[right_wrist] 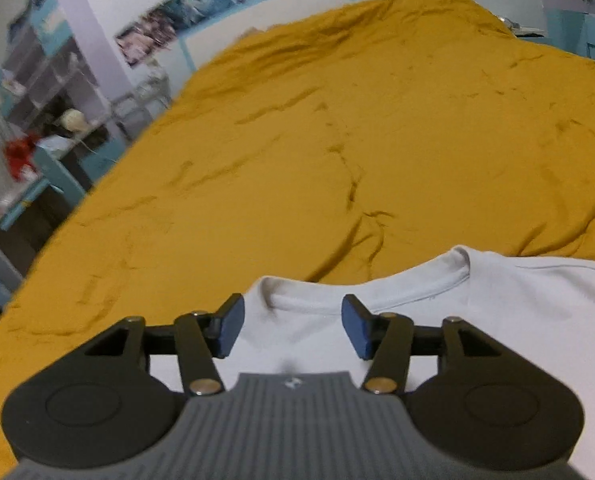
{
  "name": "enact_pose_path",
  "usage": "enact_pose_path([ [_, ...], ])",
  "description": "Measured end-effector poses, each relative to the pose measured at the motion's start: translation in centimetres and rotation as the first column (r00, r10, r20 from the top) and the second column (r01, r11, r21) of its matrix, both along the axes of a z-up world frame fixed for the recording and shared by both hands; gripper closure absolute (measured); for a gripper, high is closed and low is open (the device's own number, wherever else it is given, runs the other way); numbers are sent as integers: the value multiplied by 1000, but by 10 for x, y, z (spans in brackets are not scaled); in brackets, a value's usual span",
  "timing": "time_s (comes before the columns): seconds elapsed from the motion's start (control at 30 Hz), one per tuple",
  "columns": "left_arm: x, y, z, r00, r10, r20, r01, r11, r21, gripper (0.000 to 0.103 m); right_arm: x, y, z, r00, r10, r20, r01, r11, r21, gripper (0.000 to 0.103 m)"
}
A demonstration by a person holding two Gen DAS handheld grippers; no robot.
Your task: Fold small clothes
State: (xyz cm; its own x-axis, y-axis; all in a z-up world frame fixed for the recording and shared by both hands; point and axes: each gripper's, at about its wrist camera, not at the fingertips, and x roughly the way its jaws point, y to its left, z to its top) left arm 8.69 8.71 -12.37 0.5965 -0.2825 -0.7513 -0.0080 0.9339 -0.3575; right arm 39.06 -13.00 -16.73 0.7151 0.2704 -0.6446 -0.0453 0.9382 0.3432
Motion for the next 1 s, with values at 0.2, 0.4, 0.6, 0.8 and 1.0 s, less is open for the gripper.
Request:
enact_pose_path([
  [0.2,0,4,0,1000,15,1,-15,999,-28,22,15,-3,-29,991,-42,-126,43,999,3,52],
  [0.4,1,5,3,1000,-9,-5,9,1000,-22,22,-32,-16,-21,994,-52,-101,55,998,25,46],
  [0.6,-4,1,13,1000,-21,-6,22,1000,14,22,-96,-16,-7,992,-6,-125,6,1000,-2,45],
  [0.8,-14,0,28,1000,-22,17,21,999,24,22,-179,-18,1,991,11,-136,-10,1000,9,45],
  [1.0,-24,0,37,999,-36,24,34,998,49,22,-243,-30,12,985,61,-159,-50,996,72,39],
])
